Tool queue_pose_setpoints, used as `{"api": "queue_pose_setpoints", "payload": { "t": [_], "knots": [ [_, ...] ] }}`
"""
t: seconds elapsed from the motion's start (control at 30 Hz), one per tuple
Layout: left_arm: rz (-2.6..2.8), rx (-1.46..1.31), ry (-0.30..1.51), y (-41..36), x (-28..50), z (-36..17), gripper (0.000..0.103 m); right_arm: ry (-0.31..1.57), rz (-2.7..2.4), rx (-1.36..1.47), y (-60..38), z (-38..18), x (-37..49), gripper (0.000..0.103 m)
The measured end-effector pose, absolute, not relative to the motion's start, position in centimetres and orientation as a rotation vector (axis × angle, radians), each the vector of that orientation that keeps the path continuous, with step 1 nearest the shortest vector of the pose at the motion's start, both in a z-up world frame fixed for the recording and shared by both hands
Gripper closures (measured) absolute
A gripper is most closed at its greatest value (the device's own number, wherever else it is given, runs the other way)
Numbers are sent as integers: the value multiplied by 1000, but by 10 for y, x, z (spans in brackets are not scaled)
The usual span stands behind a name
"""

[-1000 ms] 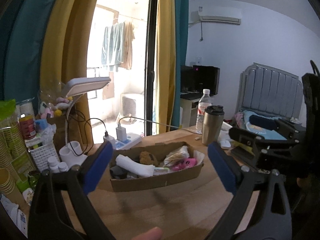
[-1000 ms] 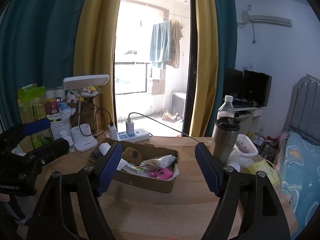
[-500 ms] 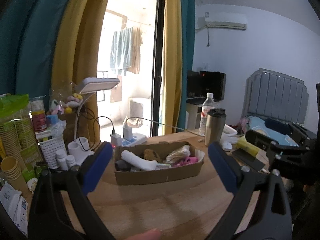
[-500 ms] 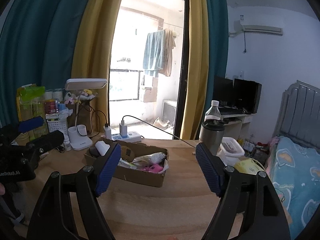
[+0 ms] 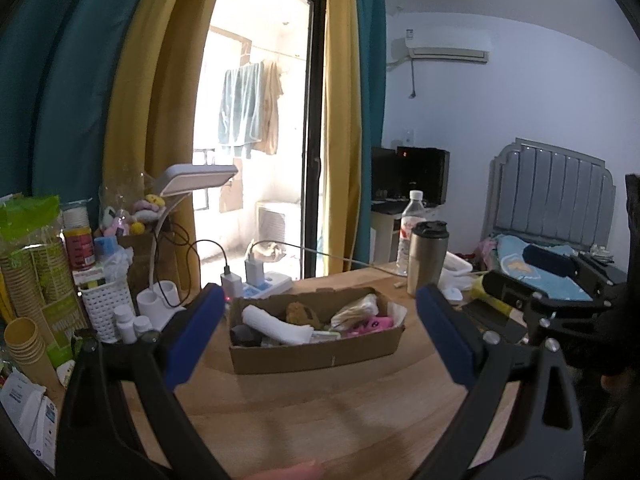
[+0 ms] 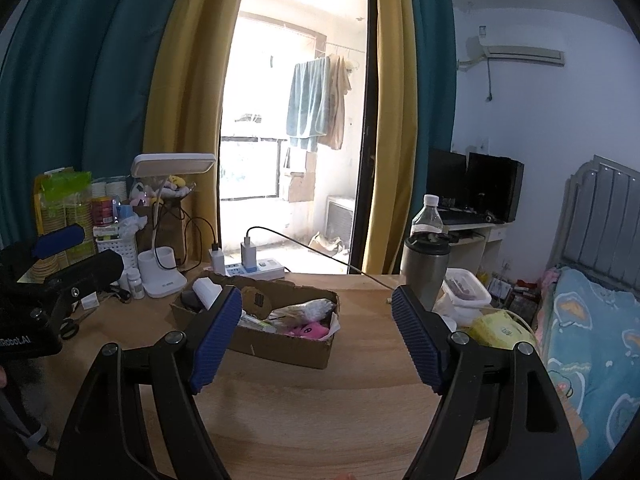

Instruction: Organize soft objects

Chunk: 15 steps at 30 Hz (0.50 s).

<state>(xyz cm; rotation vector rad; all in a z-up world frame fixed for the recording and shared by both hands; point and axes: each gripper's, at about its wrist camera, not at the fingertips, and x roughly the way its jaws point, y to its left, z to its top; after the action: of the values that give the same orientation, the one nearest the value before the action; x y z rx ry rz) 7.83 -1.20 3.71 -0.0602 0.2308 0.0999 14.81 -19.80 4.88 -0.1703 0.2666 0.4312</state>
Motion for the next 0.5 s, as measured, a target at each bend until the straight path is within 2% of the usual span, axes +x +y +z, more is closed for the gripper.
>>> {"api": "queue_pose_setpoints", "payload": {
  "t": [0.5],
  "knots": [
    [107, -67, 231, -10, 77, 36, 6, 269, 434, -165, -196, 48, 149, 23]
  ]
}}
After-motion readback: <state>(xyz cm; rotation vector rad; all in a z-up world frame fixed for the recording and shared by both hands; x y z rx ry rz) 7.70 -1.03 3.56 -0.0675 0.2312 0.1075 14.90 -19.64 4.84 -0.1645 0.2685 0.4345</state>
